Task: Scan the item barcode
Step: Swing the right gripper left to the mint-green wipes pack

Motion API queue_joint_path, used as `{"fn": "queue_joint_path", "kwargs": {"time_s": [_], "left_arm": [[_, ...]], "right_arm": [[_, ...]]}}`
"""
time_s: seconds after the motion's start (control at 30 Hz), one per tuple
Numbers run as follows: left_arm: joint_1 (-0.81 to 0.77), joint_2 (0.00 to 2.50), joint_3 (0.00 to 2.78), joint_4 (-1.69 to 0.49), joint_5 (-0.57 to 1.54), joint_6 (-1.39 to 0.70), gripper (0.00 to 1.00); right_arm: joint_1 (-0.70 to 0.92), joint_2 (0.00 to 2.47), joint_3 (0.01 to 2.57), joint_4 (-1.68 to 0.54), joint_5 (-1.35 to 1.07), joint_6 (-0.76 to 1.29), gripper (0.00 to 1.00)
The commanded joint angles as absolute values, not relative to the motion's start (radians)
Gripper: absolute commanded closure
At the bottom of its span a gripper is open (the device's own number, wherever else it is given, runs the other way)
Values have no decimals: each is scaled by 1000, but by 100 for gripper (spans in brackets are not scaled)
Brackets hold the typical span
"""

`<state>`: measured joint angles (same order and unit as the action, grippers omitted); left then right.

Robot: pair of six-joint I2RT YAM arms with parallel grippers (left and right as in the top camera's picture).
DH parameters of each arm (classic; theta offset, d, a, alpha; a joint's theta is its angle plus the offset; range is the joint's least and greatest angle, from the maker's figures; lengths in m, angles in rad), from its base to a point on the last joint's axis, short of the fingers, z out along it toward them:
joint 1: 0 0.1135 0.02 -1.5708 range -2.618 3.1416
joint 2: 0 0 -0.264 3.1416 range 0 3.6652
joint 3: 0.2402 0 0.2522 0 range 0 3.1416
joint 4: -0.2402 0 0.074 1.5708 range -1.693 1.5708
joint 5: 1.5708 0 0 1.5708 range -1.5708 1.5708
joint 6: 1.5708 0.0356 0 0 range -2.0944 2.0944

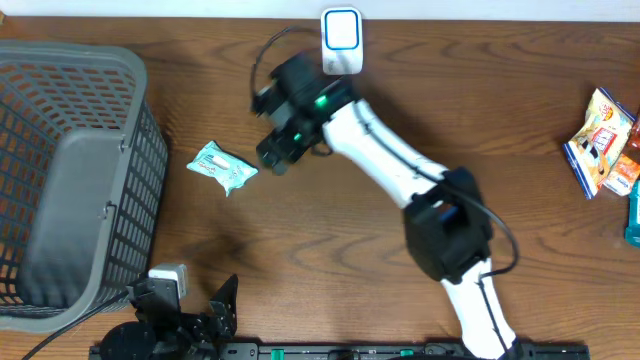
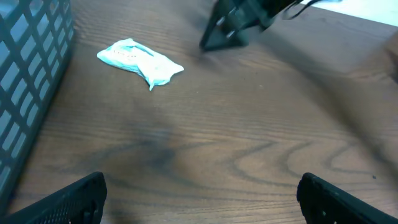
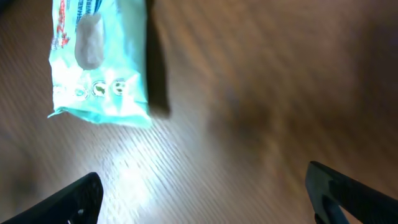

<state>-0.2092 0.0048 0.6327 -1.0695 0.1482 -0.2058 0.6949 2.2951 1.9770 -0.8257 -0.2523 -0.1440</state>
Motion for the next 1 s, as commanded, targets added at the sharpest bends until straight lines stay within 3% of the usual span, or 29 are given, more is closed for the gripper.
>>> {"fn": "queue_joint_path", "kwargs": {"time_s": [0.0, 0.57, 0.8, 0.97], "left_arm": [[-205, 5, 638, -1068, 150, -204, 2], [-205, 5, 638, -1068, 149, -204, 2], [-205, 5, 638, -1068, 149, -204, 2], [-205, 5, 638, -1068, 150, -204, 2]], "right_arm": [[736, 2278, 1980, -779, -199, -162, 1], [889, 2353, 1980, -561, -114, -236, 1], [962, 2443, 1980, -514, 115, -237, 4], [1010, 2519, 1980, -415, 423, -237, 9]]}}
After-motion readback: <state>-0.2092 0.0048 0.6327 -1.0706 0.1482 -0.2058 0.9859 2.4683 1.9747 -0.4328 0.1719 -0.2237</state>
